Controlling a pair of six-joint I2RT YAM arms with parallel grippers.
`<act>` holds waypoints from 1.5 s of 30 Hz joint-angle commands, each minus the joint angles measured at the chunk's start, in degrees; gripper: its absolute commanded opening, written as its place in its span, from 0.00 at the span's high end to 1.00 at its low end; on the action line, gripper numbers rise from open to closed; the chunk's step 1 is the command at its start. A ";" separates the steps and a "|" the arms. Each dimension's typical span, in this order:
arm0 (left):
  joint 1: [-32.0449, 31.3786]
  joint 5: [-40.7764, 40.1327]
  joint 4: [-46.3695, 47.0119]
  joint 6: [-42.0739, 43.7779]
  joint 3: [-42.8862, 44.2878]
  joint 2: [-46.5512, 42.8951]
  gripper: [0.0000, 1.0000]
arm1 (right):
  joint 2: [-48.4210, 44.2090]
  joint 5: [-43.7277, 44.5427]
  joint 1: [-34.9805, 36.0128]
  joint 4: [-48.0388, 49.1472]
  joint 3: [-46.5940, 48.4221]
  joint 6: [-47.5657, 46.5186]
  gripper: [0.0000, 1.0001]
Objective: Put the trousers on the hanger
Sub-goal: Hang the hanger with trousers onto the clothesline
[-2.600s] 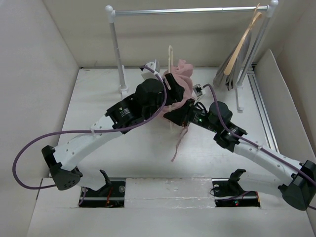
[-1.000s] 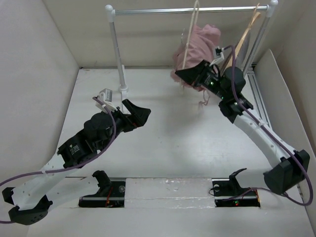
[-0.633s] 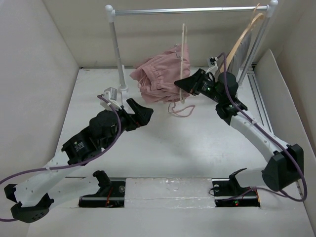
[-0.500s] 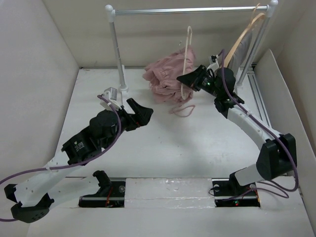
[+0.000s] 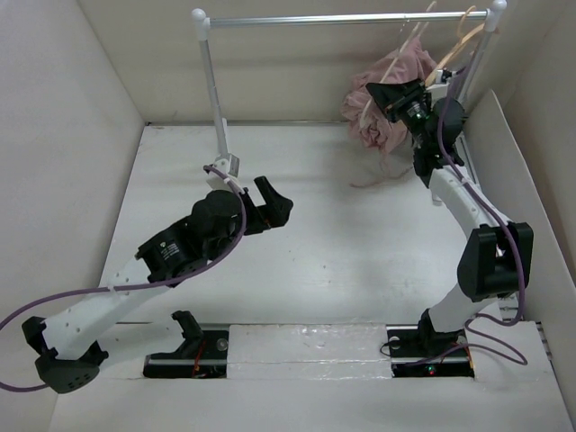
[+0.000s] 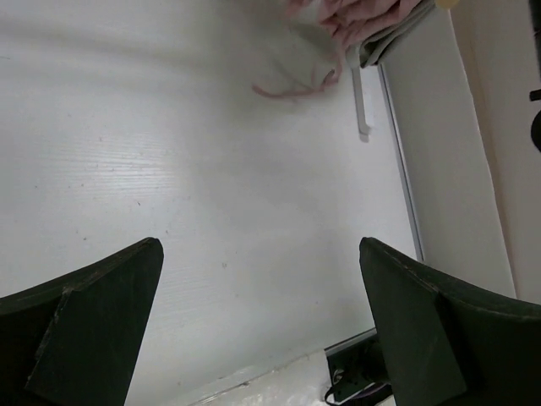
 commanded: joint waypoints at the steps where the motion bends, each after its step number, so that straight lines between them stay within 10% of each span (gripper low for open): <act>1: 0.19 2.15 2.57 1.36 1.43 1.56 0.01 | -2.40 0.23 -1.54 15.87 2.45 3.25 1.00; 22: 0.19 4.79 5.56 2.59 1.69 6.48 0.01 | 12.36 1.29 -8.23 9.11 21.42 4.92 1.00; 38: 0.19 4.88 6.09 2.41 3.63 10.17 0.01 | 14.31 -0.39 -9.81 7.08 18.10 2.11 0.99; 45: 0.19 6.37 6.79 2.15 4.07 11.23 0.01 | 9.65 -2.32 -10.34 7.88 11.76 -0.17 0.59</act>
